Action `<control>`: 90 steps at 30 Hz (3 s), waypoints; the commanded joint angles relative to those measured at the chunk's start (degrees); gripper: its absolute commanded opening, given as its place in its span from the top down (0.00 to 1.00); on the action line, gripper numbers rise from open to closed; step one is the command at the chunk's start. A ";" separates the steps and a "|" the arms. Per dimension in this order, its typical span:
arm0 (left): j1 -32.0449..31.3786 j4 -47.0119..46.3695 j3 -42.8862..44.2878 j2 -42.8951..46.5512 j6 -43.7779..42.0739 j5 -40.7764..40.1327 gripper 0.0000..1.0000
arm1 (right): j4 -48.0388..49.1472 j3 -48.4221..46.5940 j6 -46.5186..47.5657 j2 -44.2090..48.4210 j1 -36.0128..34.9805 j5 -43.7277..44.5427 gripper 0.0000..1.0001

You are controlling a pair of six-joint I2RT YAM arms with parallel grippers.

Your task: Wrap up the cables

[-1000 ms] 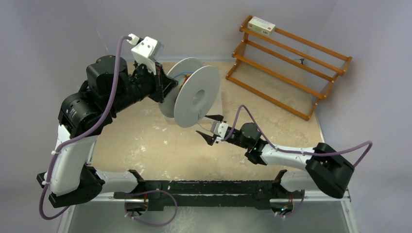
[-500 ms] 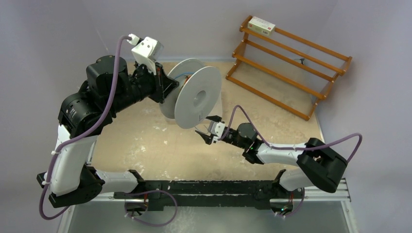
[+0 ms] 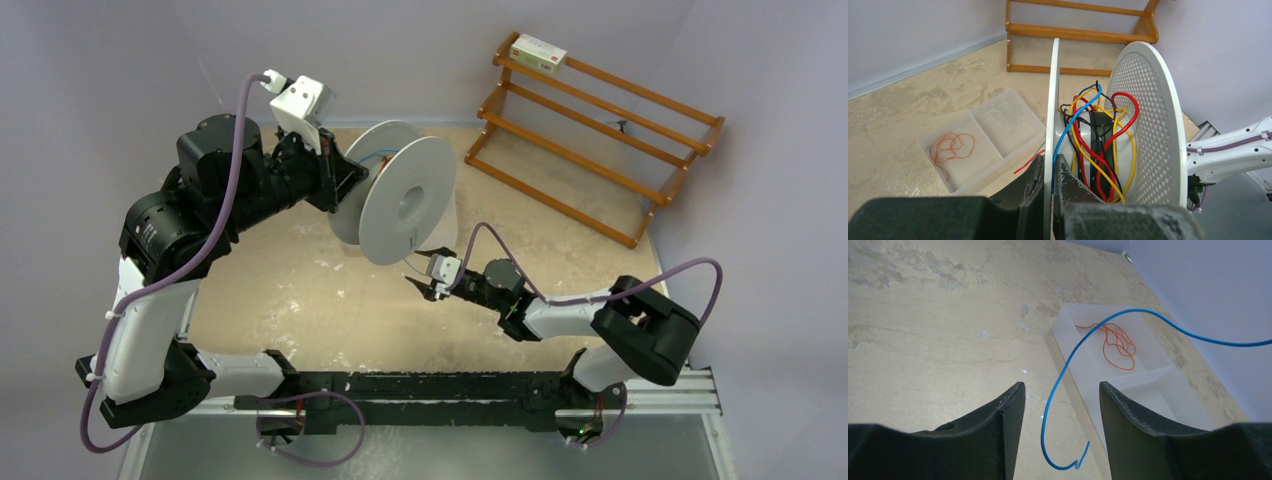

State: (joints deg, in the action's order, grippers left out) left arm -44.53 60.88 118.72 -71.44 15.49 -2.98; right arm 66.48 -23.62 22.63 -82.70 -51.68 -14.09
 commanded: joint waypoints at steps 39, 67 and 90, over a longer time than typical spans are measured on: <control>0.29 -48.43 -27.84 -0.40 0.94 -38.21 1.00 | -17.27 2.96 -7.24 19.55 -21.82 8.78 1.00; 3.71 -37.55 -38.27 -4.70 -9.87 -26.75 1.00 | -67.07 -35.54 0.75 29.31 -41.20 36.04 1.00; -5.93 -21.34 -48.50 10.08 -18.12 4.70 1.00 | -75.90 -51.67 13.55 31.68 -40.49 64.89 1.00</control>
State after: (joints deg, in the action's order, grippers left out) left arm -48.93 39.79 70.13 -64.49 -0.75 -4.32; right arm -11.09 -72.12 34.48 -51.59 -92.51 44.60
